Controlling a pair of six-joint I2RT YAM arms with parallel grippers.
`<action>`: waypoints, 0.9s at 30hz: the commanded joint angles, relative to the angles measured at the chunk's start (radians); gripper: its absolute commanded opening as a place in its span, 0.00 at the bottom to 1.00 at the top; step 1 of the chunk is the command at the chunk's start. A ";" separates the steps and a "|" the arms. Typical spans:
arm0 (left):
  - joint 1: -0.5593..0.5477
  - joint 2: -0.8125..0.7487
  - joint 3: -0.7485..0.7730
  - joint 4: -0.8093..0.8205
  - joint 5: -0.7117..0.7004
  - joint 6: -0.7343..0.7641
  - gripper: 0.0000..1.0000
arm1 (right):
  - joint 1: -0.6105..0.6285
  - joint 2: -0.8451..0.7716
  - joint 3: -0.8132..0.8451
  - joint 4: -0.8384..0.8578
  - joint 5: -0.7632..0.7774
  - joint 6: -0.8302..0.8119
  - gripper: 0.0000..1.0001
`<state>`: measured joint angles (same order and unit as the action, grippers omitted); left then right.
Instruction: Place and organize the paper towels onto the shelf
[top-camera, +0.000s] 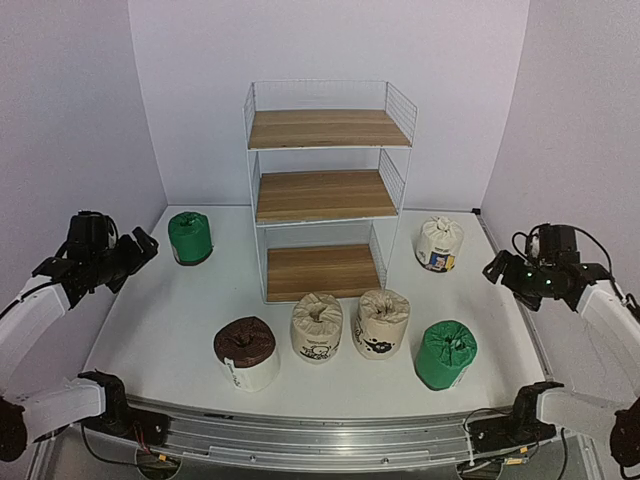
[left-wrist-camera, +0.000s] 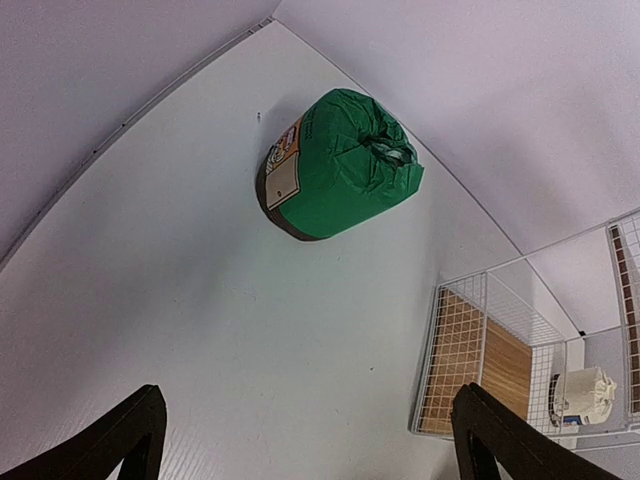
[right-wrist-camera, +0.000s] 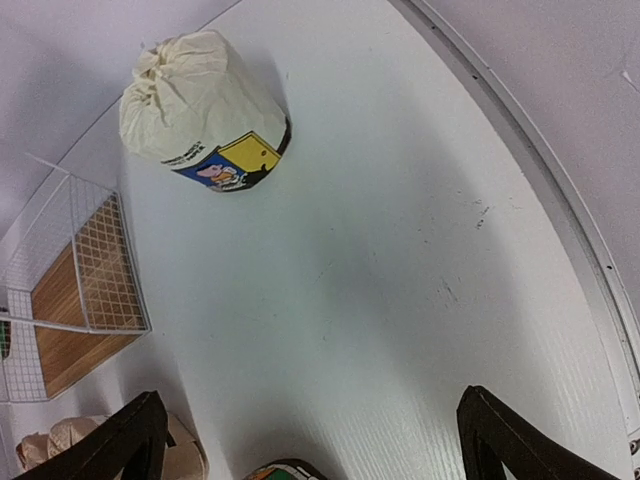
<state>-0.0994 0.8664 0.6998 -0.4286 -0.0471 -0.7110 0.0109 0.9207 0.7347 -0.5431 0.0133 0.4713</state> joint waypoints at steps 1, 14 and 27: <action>-0.002 0.016 0.008 0.012 0.043 -0.015 1.00 | -0.003 -0.036 0.076 -0.004 -0.229 -0.137 0.98; -0.001 0.046 -0.026 0.038 0.114 -0.007 1.00 | 0.581 0.337 0.378 -0.076 -0.257 -0.392 0.88; -0.001 0.014 -0.045 -0.043 0.074 0.043 1.00 | 0.881 0.727 0.668 -0.328 0.032 -0.628 0.81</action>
<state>-0.0994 0.9056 0.6589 -0.4436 0.0492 -0.6948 0.8630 1.6234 1.3486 -0.7604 -0.0478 -0.0886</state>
